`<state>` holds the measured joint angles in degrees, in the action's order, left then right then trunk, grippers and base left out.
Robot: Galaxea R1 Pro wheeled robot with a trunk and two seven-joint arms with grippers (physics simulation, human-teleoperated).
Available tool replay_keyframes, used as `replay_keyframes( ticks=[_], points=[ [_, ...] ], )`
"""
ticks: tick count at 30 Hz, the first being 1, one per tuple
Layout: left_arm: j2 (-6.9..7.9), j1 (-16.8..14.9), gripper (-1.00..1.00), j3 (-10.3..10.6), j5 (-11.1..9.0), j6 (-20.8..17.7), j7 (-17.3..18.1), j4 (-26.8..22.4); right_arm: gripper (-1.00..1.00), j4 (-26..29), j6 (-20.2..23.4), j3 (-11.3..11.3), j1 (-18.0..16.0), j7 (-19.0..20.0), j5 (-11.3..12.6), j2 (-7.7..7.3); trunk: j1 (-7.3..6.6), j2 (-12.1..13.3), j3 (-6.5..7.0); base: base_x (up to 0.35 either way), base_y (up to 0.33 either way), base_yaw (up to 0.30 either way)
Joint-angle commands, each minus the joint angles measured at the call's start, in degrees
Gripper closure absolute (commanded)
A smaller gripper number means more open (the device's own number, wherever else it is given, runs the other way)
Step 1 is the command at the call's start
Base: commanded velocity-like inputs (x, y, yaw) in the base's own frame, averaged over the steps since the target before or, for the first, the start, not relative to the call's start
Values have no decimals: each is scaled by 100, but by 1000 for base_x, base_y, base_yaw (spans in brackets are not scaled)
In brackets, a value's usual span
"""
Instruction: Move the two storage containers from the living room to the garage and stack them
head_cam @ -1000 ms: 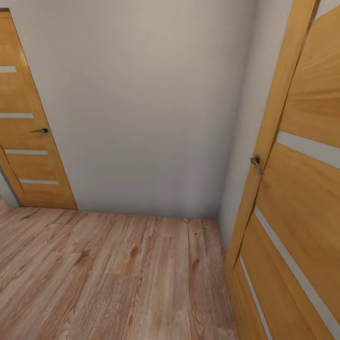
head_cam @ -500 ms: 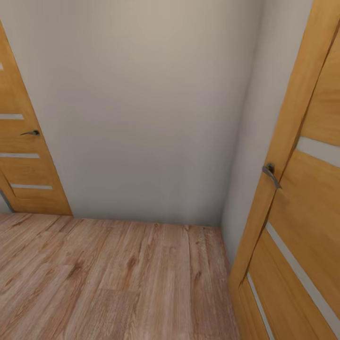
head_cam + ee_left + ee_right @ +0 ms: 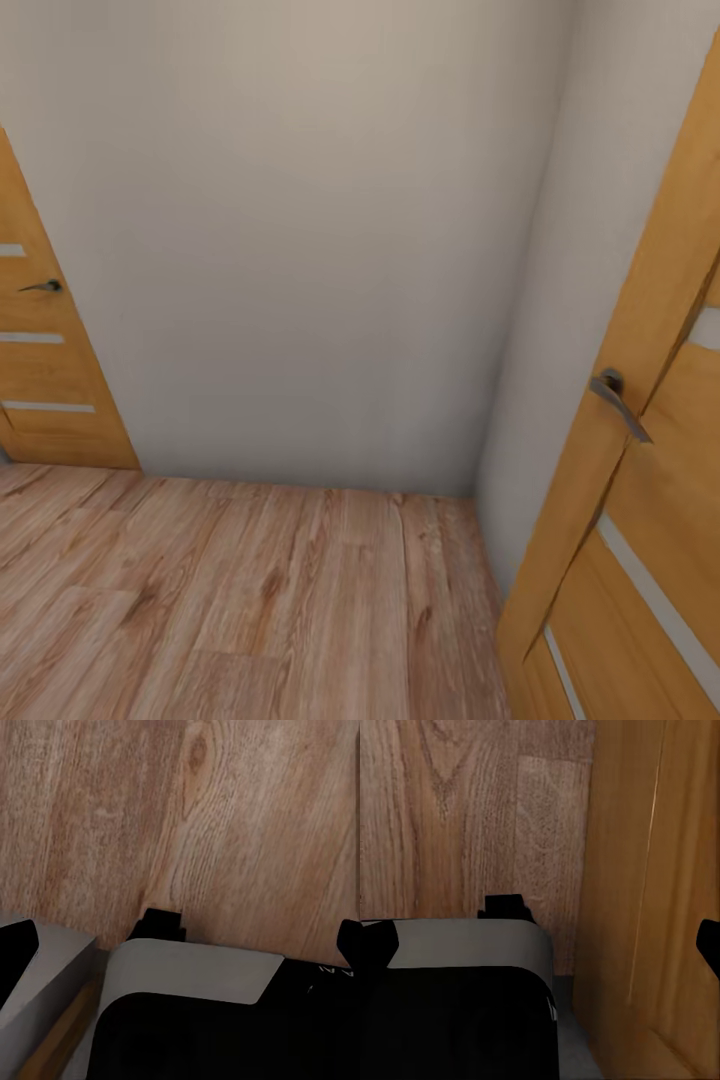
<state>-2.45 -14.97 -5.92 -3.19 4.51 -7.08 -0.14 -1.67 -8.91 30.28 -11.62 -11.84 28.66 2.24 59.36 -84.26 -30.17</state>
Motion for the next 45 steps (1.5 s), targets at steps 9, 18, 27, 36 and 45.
replay_keyframes(
  ticks=[9, 18, 27, 36, 45],
  points=[
    [-2, -5, -100, -31, -33, 24, -4, 5, -100, -18, -31, 48, -7, -3, 52, 10, 3, -3, -6, 321, 0, 0],
    [-2, -2, -100, -31, -33, 24, -4, 5, -100, -18, -31, 48, -7, -3, 54, 13, 3, -3, -6, 319, 0, 0],
    [-2, -2, -100, -30, -33, 24, -4, 5, -100, -18, -28, 48, -7, -3, 52, 16, 3, -3, -6, 283, 0, 0],
    [-2, -4, -100, -30, -33, 24, -4, 5, -100, -18, -29, 48, -7, -3, 52, 22, 3, -3, -6, 207, 0, 8],
    [-2, -6, -100, -31, -33, 28, -4, 5, -100, -18, -31, 48, -7, -3, 55, 20, 3, -3, -6, 15, 0, 227]
  ],
)
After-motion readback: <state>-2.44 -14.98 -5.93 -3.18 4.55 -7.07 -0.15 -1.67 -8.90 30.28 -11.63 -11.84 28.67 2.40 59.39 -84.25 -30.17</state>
